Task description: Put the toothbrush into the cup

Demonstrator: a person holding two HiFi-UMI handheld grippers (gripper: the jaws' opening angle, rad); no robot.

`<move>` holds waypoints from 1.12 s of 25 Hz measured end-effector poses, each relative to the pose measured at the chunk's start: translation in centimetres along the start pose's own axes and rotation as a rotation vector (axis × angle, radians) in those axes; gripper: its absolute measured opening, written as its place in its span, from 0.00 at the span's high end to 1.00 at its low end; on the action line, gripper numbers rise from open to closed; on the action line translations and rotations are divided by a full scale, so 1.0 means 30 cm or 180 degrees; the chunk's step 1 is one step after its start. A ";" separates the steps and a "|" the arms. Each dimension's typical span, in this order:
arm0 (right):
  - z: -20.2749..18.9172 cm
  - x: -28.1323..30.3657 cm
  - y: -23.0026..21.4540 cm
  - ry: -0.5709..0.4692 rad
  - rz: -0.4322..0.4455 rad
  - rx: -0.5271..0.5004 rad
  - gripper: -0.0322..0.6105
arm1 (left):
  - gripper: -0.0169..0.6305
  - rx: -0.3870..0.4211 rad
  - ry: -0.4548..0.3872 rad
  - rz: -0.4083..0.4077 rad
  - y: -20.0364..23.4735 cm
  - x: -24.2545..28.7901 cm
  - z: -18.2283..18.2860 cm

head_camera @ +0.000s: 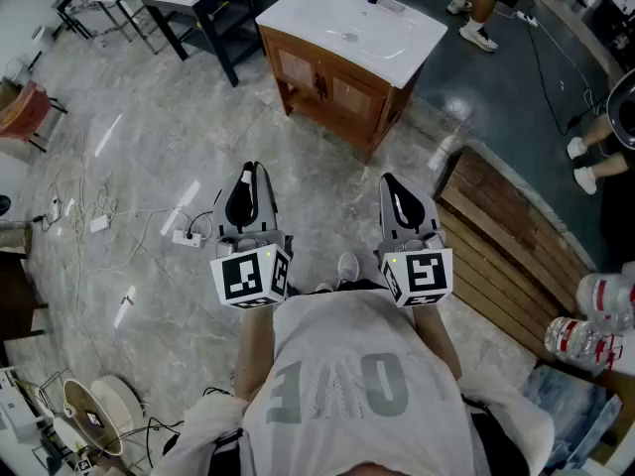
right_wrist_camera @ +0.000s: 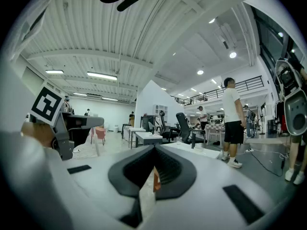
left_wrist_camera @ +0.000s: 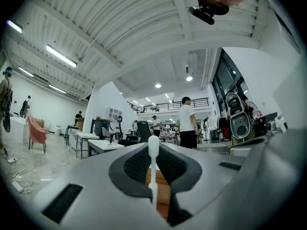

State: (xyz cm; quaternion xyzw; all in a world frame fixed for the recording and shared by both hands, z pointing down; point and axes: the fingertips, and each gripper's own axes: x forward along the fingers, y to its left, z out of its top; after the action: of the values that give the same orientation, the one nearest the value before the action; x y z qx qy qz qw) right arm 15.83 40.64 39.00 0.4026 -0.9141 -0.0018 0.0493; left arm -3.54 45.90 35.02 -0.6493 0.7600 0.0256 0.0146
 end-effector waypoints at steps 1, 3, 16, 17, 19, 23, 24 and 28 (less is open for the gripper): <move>0.002 0.005 -0.001 0.0003 0.0011 0.0001 0.90 | 0.89 0.0001 0.0003 0.0003 0.001 0.006 0.001; 0.005 0.018 -0.006 0.0008 0.0026 0.0007 0.90 | 0.89 0.0002 0.0009 0.0008 0.003 0.019 0.001; 0.001 0.098 -0.133 0.0024 0.0061 0.0160 0.90 | 0.89 -0.0035 0.0061 0.0045 0.002 0.147 -0.031; 0.002 0.107 -0.148 0.0015 0.0066 0.0155 0.90 | 0.89 -0.0038 0.0072 0.0060 0.002 0.159 -0.038; 0.000 0.126 -0.177 0.0005 0.0053 0.0119 0.90 | 0.89 -0.0027 0.0071 0.0087 0.003 0.182 -0.044; -0.026 0.170 -0.218 0.0024 0.0037 0.0134 0.90 | 0.89 0.0019 0.0014 0.0141 0.004 0.217 -0.043; -0.034 0.181 -0.223 0.0039 0.0052 0.0149 0.90 | 0.89 0.0023 0.0015 0.0159 0.005 0.225 -0.047; -0.046 0.223 -0.240 0.0091 0.0129 0.0166 0.90 | 0.89 -0.0015 0.0091 0.0191 0.000 0.272 -0.079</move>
State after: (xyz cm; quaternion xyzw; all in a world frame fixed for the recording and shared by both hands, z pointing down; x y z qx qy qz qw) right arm 16.75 30.90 40.66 0.3851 -0.9210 0.0288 0.0519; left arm -4.79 37.72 36.93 -0.6265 0.7792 0.0186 0.0016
